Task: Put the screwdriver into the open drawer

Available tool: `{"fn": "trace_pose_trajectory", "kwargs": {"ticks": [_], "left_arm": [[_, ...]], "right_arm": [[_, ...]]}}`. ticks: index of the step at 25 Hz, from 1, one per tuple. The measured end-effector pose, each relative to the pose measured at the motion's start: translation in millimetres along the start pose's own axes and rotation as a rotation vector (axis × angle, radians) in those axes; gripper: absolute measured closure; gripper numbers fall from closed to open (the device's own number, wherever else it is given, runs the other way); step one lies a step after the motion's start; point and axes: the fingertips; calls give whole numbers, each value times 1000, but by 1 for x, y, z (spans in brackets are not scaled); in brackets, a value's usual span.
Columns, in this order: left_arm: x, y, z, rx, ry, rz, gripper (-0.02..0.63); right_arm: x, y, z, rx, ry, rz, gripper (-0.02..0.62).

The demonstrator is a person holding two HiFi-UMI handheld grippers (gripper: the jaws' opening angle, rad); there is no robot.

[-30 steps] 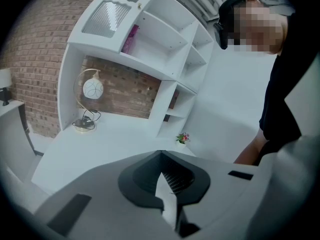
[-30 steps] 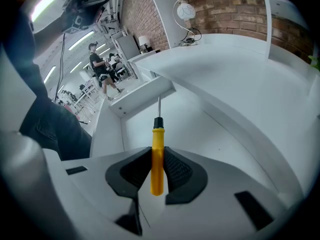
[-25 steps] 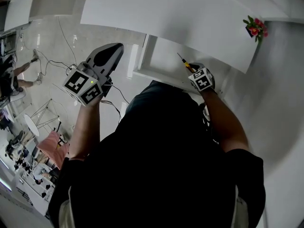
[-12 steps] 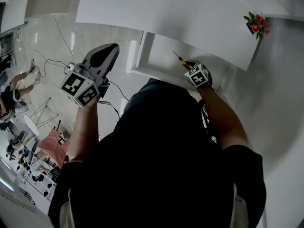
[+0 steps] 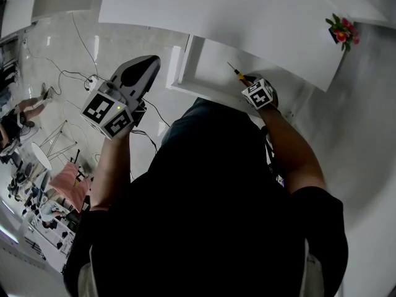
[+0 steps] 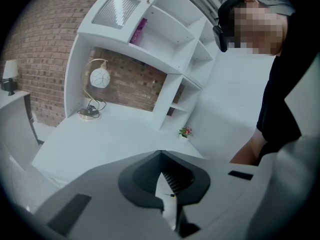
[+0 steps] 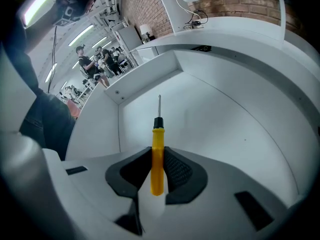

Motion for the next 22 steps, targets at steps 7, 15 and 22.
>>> {"fn": "trace_pose_trajectory", "kwargs": {"ticks": [7,15,22], "left_arm": [[-11,-5,11,-16,1,-15,591],[-18,-5,12,-7,-9,-19,591],[-24,-2,16,-1,4,-26,591]], "right_arm": [[-5,-9,1,4,-4,1,512],[-8,-12,4,2,-10,-2,512],[-10,-14,3,-2,-6,-4,511]]}}
Point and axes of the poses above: the fingertips, and each gripper's own axes: y backward along the fingers, z to its right, x out of its top, and after that the axes turned 7 degrees about -x, right-handed
